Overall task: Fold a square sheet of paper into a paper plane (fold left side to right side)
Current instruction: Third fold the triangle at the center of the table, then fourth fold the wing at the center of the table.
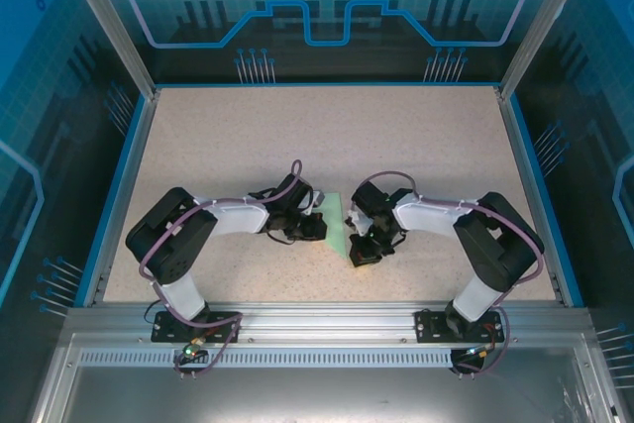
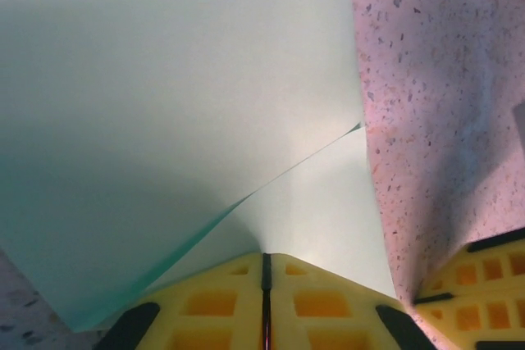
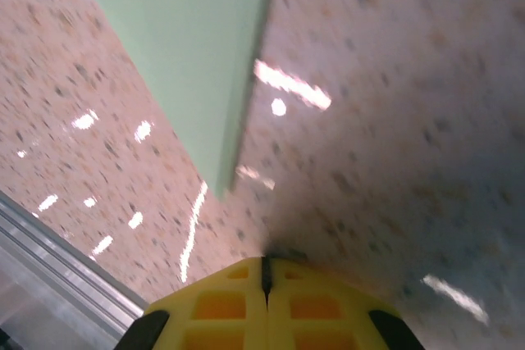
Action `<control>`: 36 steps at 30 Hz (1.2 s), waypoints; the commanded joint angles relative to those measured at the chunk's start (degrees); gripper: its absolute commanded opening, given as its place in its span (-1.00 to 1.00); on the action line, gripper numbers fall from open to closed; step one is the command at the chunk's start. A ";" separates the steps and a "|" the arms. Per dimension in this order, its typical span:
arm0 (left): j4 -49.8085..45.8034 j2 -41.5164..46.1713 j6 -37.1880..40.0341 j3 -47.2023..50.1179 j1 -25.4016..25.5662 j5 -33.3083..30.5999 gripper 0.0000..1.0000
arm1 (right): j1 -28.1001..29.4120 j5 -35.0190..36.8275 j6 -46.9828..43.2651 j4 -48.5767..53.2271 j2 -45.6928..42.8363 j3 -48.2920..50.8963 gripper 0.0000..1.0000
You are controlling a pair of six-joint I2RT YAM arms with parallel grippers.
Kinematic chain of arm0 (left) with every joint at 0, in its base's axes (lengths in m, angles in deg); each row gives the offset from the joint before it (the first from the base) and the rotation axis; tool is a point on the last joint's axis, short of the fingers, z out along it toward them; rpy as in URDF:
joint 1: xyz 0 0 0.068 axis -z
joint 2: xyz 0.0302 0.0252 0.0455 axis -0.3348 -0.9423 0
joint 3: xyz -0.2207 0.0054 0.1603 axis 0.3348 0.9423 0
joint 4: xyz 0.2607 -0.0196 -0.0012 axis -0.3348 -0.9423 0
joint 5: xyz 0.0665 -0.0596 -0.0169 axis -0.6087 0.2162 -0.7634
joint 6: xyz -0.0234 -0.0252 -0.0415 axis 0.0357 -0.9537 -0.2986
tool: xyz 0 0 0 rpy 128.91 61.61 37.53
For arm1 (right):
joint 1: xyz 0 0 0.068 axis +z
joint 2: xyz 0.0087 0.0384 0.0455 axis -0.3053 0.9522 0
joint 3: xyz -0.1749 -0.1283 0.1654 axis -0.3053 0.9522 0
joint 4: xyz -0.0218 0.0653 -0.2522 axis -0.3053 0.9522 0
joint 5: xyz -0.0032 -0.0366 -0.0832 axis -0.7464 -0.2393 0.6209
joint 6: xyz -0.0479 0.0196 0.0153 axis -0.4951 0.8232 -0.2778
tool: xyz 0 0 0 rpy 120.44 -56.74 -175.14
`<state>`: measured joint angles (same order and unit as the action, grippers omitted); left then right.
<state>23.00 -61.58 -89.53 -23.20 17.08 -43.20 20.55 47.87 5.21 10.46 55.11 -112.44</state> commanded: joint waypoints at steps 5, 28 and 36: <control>-7.26 9.04 -0.66 -4.38 -1.87 -1.38 -0.41 | -4.35 0.66 -4.37 -1.74 -6.54 -2.08 -0.67; 1.09 5.82 -10.94 3.26 -9.79 8.90 -0.03 | -3.42 5.22 -9.64 -12.40 -4.61 -5.40 -0.17; 2.57 1.89 -11.45 1.74 -9.39 9.83 -0.18 | 0.64 8.96 -9.48 -12.90 -8.36 -3.43 -0.14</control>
<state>23.59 -58.83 -100.17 -20.19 7.29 -35.74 19.32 54.50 -3.66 -1.80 48.69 -116.50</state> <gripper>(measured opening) 0.425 0.430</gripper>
